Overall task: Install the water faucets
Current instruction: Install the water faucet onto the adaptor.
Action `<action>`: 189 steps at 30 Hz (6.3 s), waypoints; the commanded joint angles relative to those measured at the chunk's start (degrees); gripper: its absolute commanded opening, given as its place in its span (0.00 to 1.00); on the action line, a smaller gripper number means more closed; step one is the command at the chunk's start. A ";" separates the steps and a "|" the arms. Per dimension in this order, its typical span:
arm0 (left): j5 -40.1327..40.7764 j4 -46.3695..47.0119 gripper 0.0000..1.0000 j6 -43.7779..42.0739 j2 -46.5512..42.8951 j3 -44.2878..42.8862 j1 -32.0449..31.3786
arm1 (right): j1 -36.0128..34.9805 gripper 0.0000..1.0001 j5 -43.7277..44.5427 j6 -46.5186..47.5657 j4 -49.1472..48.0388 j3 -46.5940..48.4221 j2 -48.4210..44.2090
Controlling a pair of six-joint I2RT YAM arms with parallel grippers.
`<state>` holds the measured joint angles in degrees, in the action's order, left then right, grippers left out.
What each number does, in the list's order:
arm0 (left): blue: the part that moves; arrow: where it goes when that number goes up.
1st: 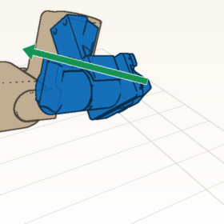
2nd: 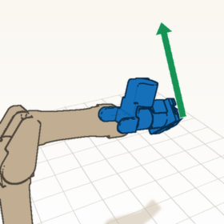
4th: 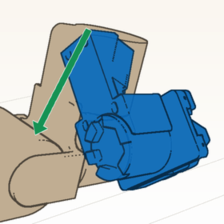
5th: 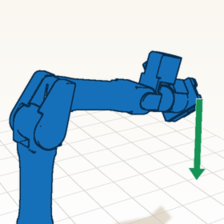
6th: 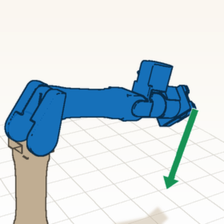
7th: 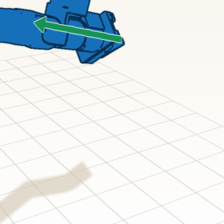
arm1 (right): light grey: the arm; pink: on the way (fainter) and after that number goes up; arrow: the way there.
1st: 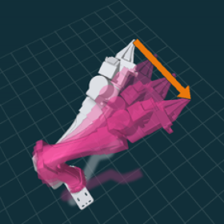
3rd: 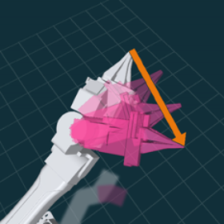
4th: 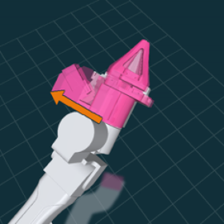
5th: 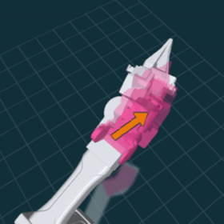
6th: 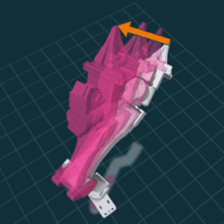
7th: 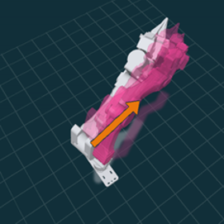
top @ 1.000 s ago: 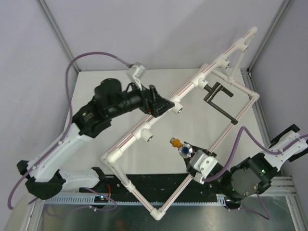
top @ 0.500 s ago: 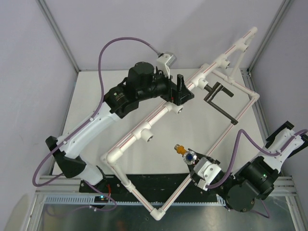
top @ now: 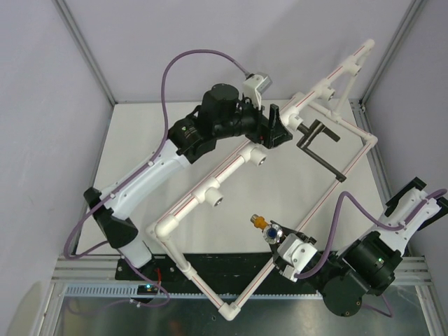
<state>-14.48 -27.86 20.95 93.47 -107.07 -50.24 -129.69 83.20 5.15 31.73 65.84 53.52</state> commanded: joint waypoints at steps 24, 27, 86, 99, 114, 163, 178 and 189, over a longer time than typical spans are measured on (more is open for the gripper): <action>-0.96 -1.66 0.09 -2.86 11.30 -6.48 -1.17 | 0.04 0.00 1.47 1.44 -5.88 0.43 1.96; 2.52 -2.67 0.06 -4.39 11.19 -6.19 -1.74 | 0.47 0.00 0.95 1.89 -6.44 0.43 2.26; 39.24 -15.30 0.52 -18.36 28.90 -26.67 -5.22 | 13.40 0.00 -6.46 9.56 -34.37 -3.57 7.13; 28.92 -17.09 0.63 -25.21 28.44 -23.14 -5.16 | 13.19 0.00 -5.84 5.71 -29.02 -4.64 4.15; 25.66 -32.93 0.69 -22.44 28.07 -23.00 -4.85 | 13.27 0.00 -5.21 2.14 -26.03 -5.15 3.58; 4.32 -43.95 0.80 -26.84 21.78 -29.46 -0.78 | 13.20 0.00 -3.80 -0.20 -25.12 -5.91 1.54; 2.95 -42.74 0.41 -24.94 29.79 -30.98 -0.65 | 12.37 0.00 -2.40 1.46 -24.75 -5.99 1.88; 12.61 -41.93 0.00 -21.46 30.27 -29.11 -1.27 | 13.84 0.00 -10.61 20.29 -40.60 -5.99 5.62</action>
<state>-8.23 -57.56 2.37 115.44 -142.08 -51.24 -116.75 75.31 16.21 2.04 59.57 57.06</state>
